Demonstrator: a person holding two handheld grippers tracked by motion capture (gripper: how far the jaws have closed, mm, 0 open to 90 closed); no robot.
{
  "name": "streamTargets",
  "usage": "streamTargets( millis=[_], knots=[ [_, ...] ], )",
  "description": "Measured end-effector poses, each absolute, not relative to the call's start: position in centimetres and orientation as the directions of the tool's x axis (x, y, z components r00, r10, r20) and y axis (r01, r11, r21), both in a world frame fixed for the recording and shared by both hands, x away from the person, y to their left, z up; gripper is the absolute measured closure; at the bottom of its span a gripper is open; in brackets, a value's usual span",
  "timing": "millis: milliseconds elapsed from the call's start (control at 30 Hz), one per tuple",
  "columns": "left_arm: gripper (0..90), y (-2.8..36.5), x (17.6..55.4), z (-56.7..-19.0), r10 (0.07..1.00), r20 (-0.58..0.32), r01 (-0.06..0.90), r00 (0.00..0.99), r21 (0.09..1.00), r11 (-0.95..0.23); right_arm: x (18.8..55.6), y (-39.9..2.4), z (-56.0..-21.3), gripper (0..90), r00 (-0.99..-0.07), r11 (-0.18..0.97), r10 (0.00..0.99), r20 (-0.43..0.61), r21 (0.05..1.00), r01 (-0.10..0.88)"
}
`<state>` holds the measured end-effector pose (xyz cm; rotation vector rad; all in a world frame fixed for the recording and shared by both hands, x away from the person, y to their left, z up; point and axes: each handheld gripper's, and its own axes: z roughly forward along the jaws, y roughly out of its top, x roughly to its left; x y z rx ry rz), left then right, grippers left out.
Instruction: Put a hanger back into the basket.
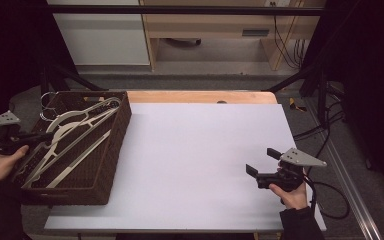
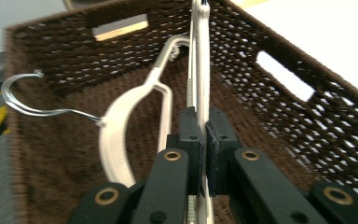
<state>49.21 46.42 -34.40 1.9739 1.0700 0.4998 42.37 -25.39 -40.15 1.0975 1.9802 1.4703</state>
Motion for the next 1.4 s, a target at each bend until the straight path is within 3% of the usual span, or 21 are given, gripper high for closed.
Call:
streamTargets(
  millis=[267,467,667,733,833,967,1300,1400],
  knots=[
    [86.0,45.1,49.9,-36.6,0.834,-0.097,0.568,0.543,0.774,-0.280,42.3,-25.4,-40.1,2.3,-0.591,0.120,0.799,0.109,0.935,0.334],
    [85.1,45.4,50.0,-37.9,0.875,-0.156,0.634,0.459,0.747,-0.199,42.3,-25.4,-40.1,2.3,-0.592,0.122,0.799,0.107,0.935,0.334],
    [82.4,44.8,50.3,-37.4,0.927,-0.069,0.664,0.368,0.718,-0.210,42.3,-25.4,-40.0,2.3,-0.594,0.124,0.798,0.105,0.936,0.331],
    [75.2,44.7,50.1,-37.0,0.937,-0.055,0.653,0.345,0.731,-0.198,42.3,-25.4,-40.0,2.3,-0.592,0.121,0.799,0.107,0.935,0.332],
    [73.0,44.6,49.5,-36.1,0.948,-0.031,0.629,0.317,0.755,-0.185,42.3,-25.4,-40.0,2.3,-0.592,0.118,0.798,0.109,0.936,0.331],
    [64.1,44.7,48.3,-34.7,0.950,-0.060,0.570,0.305,0.811,-0.131,42.2,-25.4,-39.9,2.3,-0.595,0.118,0.797,0.108,0.938,0.327],
    [44.9,40.7,44.6,-32.3,0.901,-0.070,0.364,0.428,0.926,-0.101,42.2,-25.3,-39.9,2.2,-0.594,0.113,0.798,0.105,0.941,0.318],
    [33.4,38.7,43.7,-32.1,0.875,-0.075,0.327,0.478,0.940,-0.098,42.1,-25.3,-39.8,1.8,-0.595,0.109,0.797,0.108,0.942,0.317]
  ],
)
